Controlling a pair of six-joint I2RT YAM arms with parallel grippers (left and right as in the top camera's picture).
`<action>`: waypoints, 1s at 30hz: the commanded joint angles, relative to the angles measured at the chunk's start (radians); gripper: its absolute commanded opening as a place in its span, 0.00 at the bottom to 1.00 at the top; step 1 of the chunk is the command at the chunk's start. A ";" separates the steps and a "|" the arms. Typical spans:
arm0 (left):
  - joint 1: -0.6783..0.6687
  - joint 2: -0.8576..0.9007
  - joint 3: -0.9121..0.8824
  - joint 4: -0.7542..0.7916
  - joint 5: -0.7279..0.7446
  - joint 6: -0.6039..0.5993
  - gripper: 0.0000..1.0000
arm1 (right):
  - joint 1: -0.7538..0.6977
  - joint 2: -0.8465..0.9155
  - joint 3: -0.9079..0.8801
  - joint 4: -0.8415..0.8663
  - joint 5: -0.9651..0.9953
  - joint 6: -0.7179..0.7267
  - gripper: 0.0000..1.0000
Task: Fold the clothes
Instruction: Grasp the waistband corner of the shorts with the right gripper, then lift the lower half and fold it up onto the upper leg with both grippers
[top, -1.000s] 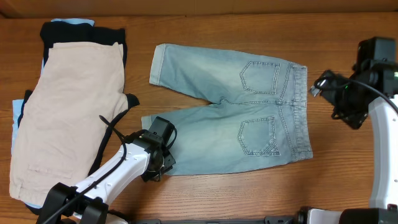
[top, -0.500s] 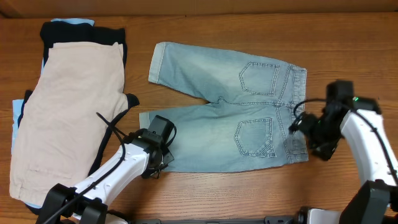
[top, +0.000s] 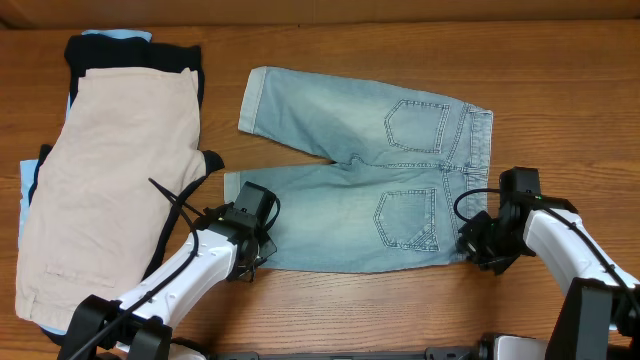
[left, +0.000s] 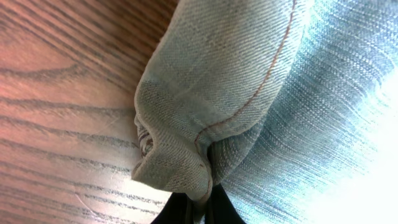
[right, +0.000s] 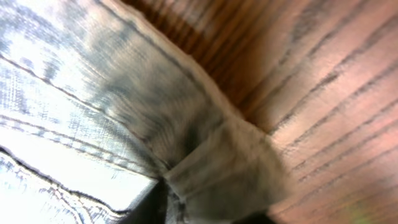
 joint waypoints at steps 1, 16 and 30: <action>0.031 0.013 0.005 0.005 -0.055 0.072 0.04 | 0.006 -0.009 -0.010 0.030 0.016 0.007 0.04; 0.121 0.011 0.581 -0.458 -0.047 0.377 0.04 | 0.000 -0.293 0.298 -0.294 0.021 -0.088 0.04; 0.089 0.008 0.844 -0.824 0.054 0.471 0.04 | 0.001 -0.611 0.333 -0.618 0.026 -0.078 0.05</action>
